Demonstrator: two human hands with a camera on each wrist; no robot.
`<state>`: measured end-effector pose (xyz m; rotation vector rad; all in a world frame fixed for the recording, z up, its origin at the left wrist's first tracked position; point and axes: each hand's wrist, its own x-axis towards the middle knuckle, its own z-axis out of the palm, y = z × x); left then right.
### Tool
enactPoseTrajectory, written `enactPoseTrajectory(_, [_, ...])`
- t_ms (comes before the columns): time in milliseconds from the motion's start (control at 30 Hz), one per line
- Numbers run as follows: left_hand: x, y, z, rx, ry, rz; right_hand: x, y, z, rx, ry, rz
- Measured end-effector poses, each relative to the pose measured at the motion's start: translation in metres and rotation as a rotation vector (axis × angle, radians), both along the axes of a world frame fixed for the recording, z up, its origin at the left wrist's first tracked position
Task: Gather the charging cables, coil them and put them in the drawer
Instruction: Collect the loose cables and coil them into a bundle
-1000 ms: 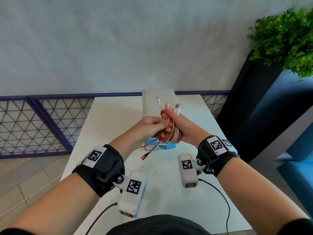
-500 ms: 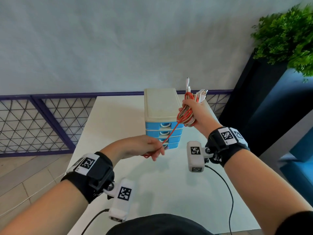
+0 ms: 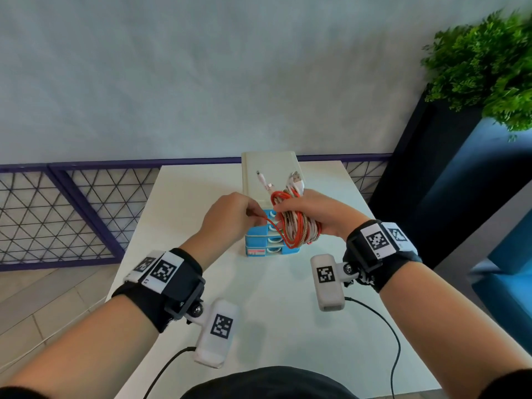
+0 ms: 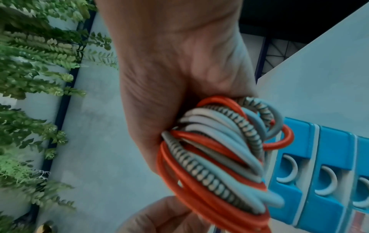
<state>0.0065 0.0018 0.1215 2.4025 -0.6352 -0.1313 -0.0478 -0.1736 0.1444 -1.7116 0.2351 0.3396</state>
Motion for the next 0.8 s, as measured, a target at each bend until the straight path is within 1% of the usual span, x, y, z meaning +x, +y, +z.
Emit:
enactPoseTrajectory(67, [-0.001,-0.001,0.002,0.031,-0.059,-0.005,0.001,0.004,-0.004,-0.04,0.011,0.027])
enactPoseTrajectory(200, [-0.004,0.0,-0.001,0.017,-0.1,0.01,0.001,0.011,-0.01,-0.087,0.011,-0.004])
enactPoseTrajectory(300, [-0.005,-0.001,-0.002,-0.076,-0.084,-0.01,0.002,0.015,-0.016,-0.133,-0.041,0.018])
enactPoseTrajectory(367, [-0.005,-0.003,0.001,-0.143,-0.036,-0.043,0.001,0.017,-0.021,-0.112,-0.042,0.012])
enactPoseTrajectory(433, [-0.004,-0.003,0.003,-0.184,0.046,-0.038,0.001,0.016,-0.024,-0.109,-0.043,-0.034])
enactPoseTrajectory(500, [0.0,-0.001,0.003,-0.245,0.209,0.026,0.002,0.011,-0.025,-0.095,-0.048,-0.121])
enactPoseTrajectory(567, [0.003,0.005,0.004,-0.334,0.482,0.057,0.004,0.003,-0.024,-0.09,-0.056,-0.226])
enactPoseTrajectory(633, [0.002,0.012,0.006,-0.405,0.768,0.021,0.004,-0.005,-0.023,-0.108,-0.071,-0.323])
enactPoseTrajectory(667, [0.002,0.015,0.007,-0.41,0.861,0.003,0.004,-0.008,-0.023,-0.116,-0.077,-0.355])
enactPoseTrajectory(700, [0.001,0.017,0.007,-0.401,0.905,-0.01,0.004,-0.009,-0.023,-0.119,-0.078,-0.377])
enactPoseTrajectory(733, [0.0,0.017,0.008,-0.396,0.906,-0.022,0.005,-0.009,-0.023,-0.111,-0.077,-0.391])
enactPoseTrajectory(800, [-0.001,0.013,0.007,-0.452,0.838,-0.016,0.006,-0.004,-0.025,-0.048,-0.077,-0.398])
